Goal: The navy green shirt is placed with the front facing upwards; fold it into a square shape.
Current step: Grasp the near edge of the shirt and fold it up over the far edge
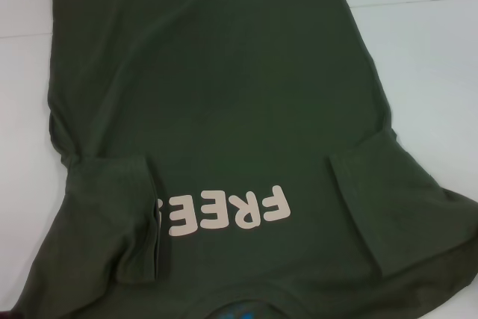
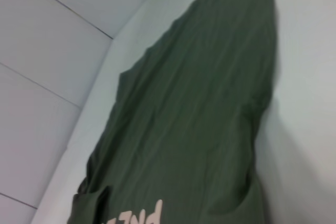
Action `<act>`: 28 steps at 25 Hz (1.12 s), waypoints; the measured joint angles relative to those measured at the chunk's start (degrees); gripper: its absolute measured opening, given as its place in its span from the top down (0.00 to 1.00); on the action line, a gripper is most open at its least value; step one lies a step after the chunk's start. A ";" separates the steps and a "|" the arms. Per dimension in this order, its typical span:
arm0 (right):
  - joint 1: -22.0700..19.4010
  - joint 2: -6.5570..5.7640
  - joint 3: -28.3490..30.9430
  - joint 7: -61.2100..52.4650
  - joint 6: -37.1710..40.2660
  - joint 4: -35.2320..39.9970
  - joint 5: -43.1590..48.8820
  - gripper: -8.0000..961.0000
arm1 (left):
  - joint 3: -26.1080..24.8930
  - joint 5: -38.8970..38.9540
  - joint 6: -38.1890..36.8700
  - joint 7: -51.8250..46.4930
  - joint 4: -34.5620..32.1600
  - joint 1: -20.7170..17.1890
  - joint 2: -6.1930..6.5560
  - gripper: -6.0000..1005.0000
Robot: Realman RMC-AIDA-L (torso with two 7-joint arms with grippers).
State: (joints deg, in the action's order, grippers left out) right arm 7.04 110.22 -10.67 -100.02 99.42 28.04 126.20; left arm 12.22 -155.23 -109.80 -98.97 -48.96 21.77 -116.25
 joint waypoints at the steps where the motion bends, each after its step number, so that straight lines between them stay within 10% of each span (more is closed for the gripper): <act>1: -0.03 0.00 0.42 0.18 0.24 0.05 0.00 0.98 | 0.00 0.31 -0.28 0.04 0.01 0.08 0.02 0.97; 28: 1.27 -0.46 5.55 0.89 3.80 2.21 0.32 0.98 | -5.69 4.88 -7.18 3.65 -0.31 0.37 1.12 0.97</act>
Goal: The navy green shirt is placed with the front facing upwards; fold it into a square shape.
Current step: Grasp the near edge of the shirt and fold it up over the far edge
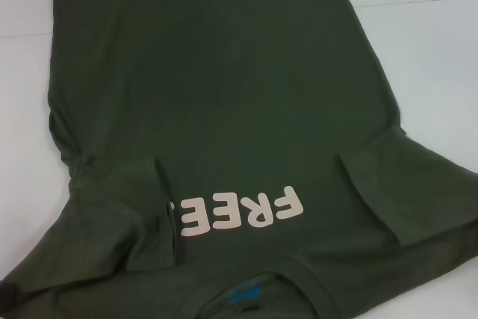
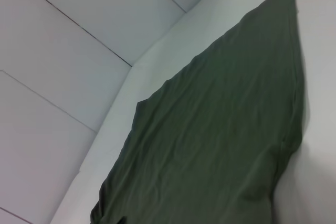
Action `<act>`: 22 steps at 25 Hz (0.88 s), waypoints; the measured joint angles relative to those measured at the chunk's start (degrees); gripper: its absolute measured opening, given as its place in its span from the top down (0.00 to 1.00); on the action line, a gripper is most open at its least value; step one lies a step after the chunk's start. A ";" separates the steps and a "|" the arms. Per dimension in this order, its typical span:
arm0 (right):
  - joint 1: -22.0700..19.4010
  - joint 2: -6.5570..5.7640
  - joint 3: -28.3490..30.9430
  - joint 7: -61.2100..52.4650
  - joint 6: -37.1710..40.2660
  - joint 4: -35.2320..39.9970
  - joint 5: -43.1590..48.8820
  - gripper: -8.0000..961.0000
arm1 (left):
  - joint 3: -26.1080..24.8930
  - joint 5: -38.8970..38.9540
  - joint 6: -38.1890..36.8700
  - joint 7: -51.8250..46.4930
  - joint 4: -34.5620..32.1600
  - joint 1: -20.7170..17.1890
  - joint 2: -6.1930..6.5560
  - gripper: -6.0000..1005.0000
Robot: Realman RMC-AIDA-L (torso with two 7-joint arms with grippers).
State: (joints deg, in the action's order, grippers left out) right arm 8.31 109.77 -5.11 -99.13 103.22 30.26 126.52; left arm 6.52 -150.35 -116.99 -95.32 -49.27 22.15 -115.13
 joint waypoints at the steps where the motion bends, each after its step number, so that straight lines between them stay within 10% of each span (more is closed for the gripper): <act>1: 0.12 0.00 -0.02 -0.04 0.00 0.00 0.01 0.98 | -0.01 0.04 0.00 0.00 0.00 0.01 0.00 0.97; 22: 12.27 -0.84 -0.71 -7.31 -2.55 0.08 -0.13 0.98 | -0.23 6.25 6.15 -4.53 4.63 11.72 4.21 0.97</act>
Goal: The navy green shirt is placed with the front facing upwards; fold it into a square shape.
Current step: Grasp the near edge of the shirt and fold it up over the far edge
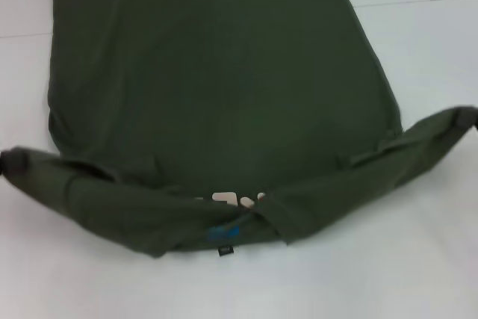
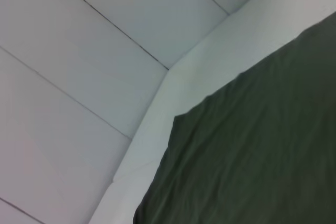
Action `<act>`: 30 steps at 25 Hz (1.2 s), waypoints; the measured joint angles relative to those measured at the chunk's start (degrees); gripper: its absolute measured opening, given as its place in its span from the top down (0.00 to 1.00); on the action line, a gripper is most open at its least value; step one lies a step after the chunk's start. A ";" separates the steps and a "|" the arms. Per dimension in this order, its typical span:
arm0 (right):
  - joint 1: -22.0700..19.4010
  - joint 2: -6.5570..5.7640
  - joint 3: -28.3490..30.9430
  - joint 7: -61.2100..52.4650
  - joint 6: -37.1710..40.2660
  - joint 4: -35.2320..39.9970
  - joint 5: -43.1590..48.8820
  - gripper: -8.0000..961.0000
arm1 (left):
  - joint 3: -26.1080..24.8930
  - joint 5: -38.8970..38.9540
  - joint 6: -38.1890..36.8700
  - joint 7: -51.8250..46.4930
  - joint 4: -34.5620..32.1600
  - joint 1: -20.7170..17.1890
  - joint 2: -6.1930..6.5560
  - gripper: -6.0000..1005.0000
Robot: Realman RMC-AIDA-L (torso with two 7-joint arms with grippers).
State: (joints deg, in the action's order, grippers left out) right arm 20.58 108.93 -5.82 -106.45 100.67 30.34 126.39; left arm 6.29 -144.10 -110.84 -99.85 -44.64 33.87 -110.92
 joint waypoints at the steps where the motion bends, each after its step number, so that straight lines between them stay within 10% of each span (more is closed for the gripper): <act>1: 0.87 -0.14 -0.03 -0.57 -0.51 0.02 0.01 0.98 | -0.01 0.10 0.70 -0.56 0.18 0.92 0.25 0.97; 17: 13.93 -0.74 -1.86 -8.31 -10.70 0.87 -0.29 0.98 | 1.27 2.89 13.96 -3.26 5.58 10.88 3.21 0.97; 30: 17.78 0.58 -4.69 -9.35 -23.99 0.22 -0.37 0.97 | 6.86 9.47 30.71 -3.01 10.80 14.78 2.43 0.97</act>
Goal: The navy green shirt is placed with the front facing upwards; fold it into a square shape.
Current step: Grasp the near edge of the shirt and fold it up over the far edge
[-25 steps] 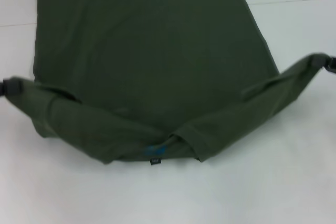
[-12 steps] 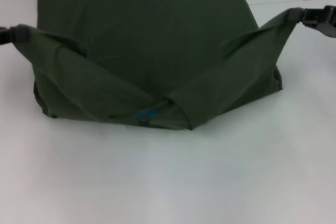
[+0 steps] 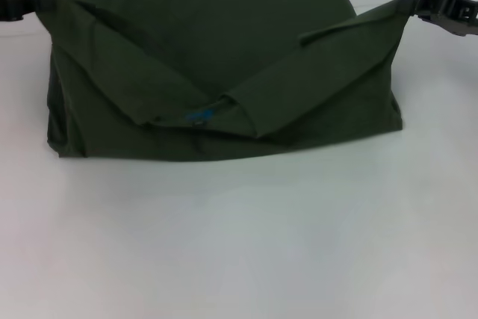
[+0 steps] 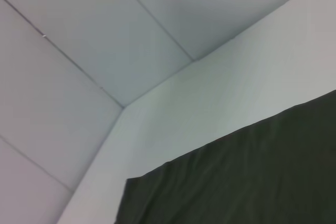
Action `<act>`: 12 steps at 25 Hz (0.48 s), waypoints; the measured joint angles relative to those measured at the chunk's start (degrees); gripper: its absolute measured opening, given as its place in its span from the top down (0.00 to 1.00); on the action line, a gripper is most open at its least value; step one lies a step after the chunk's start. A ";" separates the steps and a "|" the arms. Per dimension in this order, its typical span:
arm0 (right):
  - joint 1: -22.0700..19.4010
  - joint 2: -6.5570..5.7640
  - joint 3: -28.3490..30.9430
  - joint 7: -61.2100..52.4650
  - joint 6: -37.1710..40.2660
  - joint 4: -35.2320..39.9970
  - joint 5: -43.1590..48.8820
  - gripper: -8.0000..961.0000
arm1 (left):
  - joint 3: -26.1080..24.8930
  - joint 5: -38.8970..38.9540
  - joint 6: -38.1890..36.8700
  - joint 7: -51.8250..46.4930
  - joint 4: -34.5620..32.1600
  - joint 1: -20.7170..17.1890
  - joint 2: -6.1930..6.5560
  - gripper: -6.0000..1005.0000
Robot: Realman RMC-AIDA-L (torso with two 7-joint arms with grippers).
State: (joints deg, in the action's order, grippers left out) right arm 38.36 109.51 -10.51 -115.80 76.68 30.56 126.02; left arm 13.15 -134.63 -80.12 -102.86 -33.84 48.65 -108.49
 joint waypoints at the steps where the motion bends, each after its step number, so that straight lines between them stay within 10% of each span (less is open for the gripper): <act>1: 0.33 0.17 -0.37 -0.01 -1.74 -0.03 0.00 0.97 | 0.45 0.55 0.90 0.03 0.13 0.06 -0.16 0.97; 12: 2.00 0.38 -2.19 -0.13 -8.31 -0.15 0.01 0.97 | 3.69 6.46 8.80 1.49 1.17 0.18 -2.01 0.97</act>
State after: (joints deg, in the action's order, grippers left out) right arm 40.37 109.89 -12.69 -115.92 68.37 30.41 126.03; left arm 16.84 -128.18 -71.33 -101.37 -32.67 48.83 -110.50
